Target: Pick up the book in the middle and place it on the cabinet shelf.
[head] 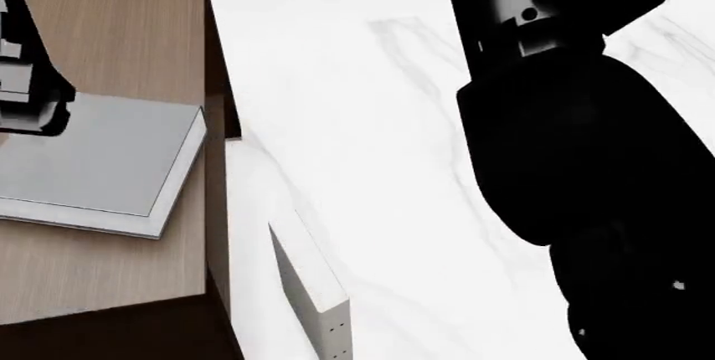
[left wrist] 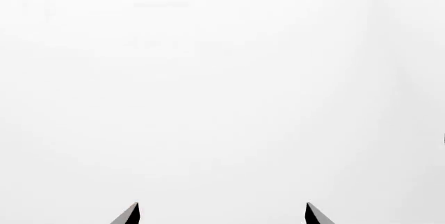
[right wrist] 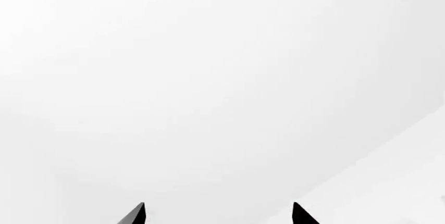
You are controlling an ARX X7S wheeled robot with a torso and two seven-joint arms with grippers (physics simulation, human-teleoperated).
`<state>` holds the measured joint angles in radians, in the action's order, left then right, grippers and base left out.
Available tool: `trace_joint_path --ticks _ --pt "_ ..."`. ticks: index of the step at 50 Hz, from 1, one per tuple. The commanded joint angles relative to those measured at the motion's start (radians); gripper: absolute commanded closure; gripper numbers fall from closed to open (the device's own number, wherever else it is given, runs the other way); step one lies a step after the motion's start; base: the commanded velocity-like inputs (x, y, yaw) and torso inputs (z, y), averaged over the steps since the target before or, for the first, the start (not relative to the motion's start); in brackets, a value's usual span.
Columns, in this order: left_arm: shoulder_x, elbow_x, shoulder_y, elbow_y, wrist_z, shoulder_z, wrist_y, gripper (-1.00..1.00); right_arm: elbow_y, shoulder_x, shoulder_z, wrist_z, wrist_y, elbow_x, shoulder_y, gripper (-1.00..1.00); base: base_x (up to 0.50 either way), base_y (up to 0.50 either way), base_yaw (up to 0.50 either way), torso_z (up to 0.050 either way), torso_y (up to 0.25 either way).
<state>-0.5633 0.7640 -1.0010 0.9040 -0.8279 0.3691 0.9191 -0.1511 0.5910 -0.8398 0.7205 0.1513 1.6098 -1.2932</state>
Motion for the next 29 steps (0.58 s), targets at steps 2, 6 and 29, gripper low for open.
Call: trace_joint_path --ticks 2,6,29 --pt "0.057 0.001 -0.583 -0.244 0.146 0.062 0.123 -1.00 -0.026 0.138 0.049 0.043 -0.127 -0.038 -0.269 -1.00 0.00 0.00 0.00 0.000 0.000" --pt "0.071 -0.090 -0.669 -0.405 0.234 0.126 0.042 -1.00 0.078 0.131 0.047 0.017 -0.186 -0.031 -0.364 -1.00 0.00 0.00 0.00 0.000 0.000" --pt "0.148 -0.242 -0.834 -0.814 0.397 0.221 -0.149 -1.00 0.256 0.069 0.039 -0.031 -0.262 -0.050 -0.523 -1.00 0.00 0.00 0.00 0.000 0.000"
